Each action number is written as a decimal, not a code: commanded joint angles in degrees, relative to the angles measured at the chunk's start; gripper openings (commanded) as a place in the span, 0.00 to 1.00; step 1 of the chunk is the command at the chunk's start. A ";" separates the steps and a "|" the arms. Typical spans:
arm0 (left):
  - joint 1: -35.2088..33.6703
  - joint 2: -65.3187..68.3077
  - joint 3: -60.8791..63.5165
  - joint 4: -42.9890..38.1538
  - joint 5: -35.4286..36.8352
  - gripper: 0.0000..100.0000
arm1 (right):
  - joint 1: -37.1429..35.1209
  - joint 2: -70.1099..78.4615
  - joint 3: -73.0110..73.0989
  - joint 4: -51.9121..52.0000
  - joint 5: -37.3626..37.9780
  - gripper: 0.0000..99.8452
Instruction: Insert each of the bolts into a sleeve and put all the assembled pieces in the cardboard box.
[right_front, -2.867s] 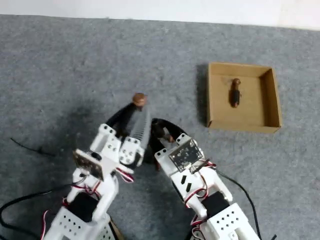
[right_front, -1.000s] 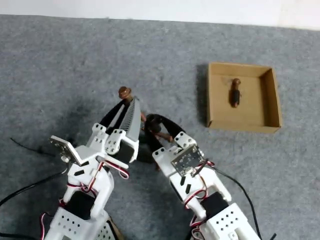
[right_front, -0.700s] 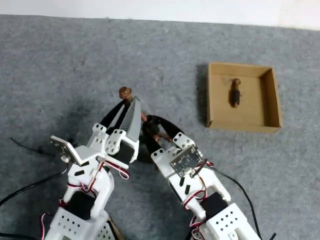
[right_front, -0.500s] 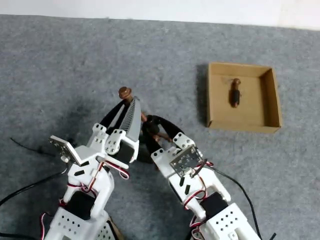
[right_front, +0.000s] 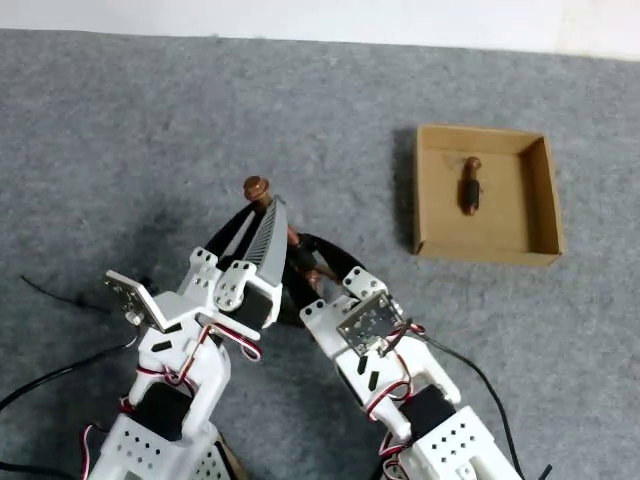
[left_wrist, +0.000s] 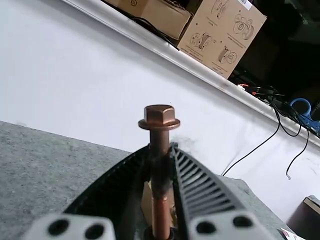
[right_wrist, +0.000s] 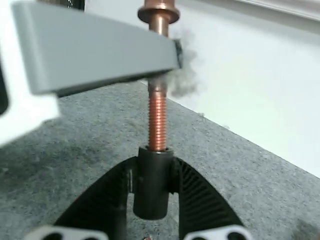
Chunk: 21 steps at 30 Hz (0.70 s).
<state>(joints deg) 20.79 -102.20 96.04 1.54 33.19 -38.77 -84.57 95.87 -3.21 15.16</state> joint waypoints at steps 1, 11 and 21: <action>1.54 -0.13 1.19 1.23 0.53 0.01 | 0.04 -0.04 9.01 0.31 0.70 0.01; 3.65 -0.40 1.19 7.03 0.53 0.01 | 2.15 -0.13 9.01 0.40 0.70 0.01; 4.18 -0.40 1.19 13.01 0.53 0.01 | 3.03 -0.04 9.01 0.40 0.62 0.01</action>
<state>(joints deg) 24.22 -102.29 96.04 13.14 33.45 -37.54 -84.48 95.96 -3.03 15.34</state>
